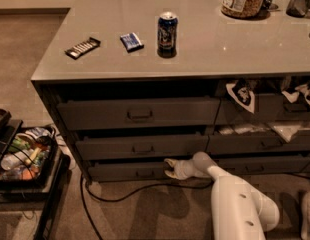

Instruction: Open bottom drawer

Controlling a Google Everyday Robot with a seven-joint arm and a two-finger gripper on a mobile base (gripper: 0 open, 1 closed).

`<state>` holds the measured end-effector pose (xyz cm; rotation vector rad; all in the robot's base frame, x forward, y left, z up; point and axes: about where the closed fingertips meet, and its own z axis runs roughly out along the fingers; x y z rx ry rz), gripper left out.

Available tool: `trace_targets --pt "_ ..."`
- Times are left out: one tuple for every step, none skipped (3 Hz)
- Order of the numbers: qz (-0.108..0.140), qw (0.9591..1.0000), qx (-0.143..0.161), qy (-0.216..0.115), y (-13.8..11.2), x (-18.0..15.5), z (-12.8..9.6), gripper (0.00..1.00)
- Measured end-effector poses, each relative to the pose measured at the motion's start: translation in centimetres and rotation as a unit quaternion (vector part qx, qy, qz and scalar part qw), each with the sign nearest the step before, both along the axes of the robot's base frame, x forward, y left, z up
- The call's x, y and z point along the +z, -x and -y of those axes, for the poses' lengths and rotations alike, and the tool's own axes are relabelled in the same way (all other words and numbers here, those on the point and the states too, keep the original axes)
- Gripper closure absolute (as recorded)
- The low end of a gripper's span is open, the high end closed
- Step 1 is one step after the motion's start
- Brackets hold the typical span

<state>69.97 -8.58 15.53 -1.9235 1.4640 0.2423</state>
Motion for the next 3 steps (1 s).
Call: trace_targets --pt "0.000 1.0000 0.000 0.000 -0.21 0.21 -0.02 1.00" --pt "0.000 1.0000 0.000 0.000 -0.40 0.32 -0.02 1.00" --pt "0.000 1.0000 0.000 0.000 -0.47 0.36 -0.01 1.00"
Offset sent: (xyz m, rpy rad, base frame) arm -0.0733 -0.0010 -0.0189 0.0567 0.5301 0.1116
